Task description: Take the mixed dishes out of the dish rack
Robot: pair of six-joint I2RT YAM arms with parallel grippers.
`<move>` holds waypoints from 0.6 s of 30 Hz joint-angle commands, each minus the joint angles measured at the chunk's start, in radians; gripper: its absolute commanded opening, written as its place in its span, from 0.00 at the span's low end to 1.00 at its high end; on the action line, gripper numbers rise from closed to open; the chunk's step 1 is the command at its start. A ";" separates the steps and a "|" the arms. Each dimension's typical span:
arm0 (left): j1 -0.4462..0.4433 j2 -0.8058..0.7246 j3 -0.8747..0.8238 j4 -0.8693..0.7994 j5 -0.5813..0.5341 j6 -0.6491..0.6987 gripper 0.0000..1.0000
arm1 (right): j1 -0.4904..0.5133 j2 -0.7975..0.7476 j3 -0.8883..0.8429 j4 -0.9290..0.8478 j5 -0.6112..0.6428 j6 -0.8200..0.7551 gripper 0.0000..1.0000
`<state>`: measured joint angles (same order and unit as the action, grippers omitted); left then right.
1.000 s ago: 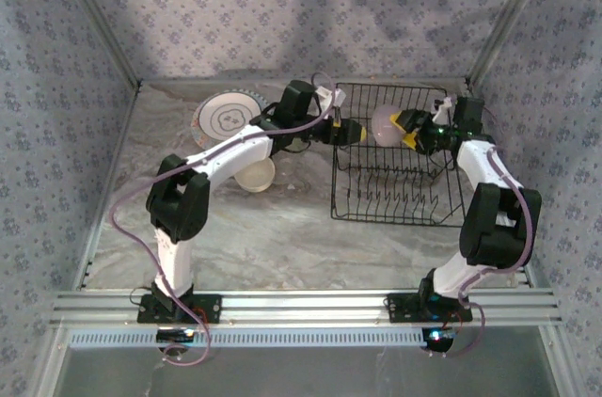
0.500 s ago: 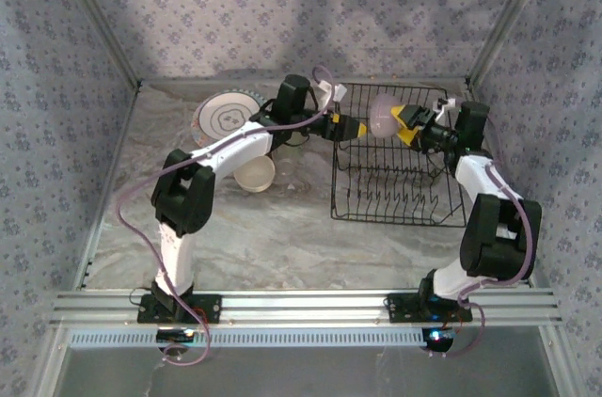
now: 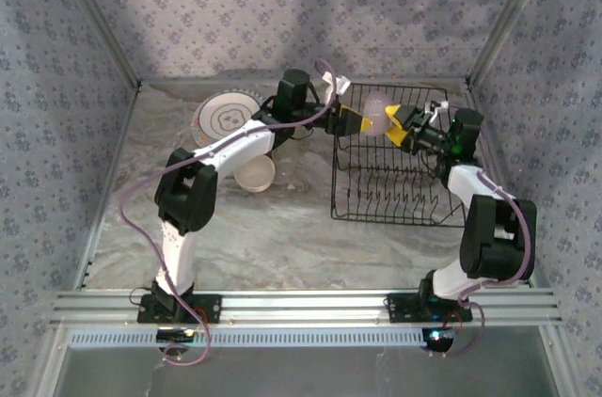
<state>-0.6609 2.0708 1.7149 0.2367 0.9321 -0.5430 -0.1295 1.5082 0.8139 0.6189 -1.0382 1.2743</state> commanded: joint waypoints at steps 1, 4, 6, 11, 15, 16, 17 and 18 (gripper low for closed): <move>-0.001 0.015 0.046 0.045 0.047 -0.011 0.78 | 0.013 -0.039 0.001 0.115 -0.031 0.037 0.39; -0.002 0.018 0.049 0.070 0.057 -0.038 0.69 | 0.016 -0.034 0.001 0.136 -0.031 0.052 0.39; -0.003 0.018 0.049 0.084 0.059 -0.058 0.63 | 0.016 -0.029 0.001 0.149 -0.034 0.062 0.39; -0.003 0.018 0.036 0.142 0.066 -0.115 0.53 | 0.016 0.013 -0.008 0.296 -0.043 0.161 0.39; -0.003 0.017 0.034 0.158 0.065 -0.137 0.43 | 0.018 0.052 -0.009 0.395 -0.046 0.228 0.39; -0.001 0.016 0.033 0.162 0.065 -0.141 0.41 | 0.020 0.055 -0.009 0.401 -0.047 0.232 0.39; -0.002 0.017 0.034 0.165 0.065 -0.145 0.38 | 0.021 0.056 -0.007 0.401 -0.048 0.231 0.39; -0.001 0.017 0.033 0.168 0.066 -0.150 0.36 | 0.022 0.057 -0.007 0.401 -0.048 0.230 0.38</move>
<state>-0.6605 2.0838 1.7256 0.3447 0.9607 -0.6708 -0.1150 1.5654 0.8036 0.8948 -1.0679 1.4670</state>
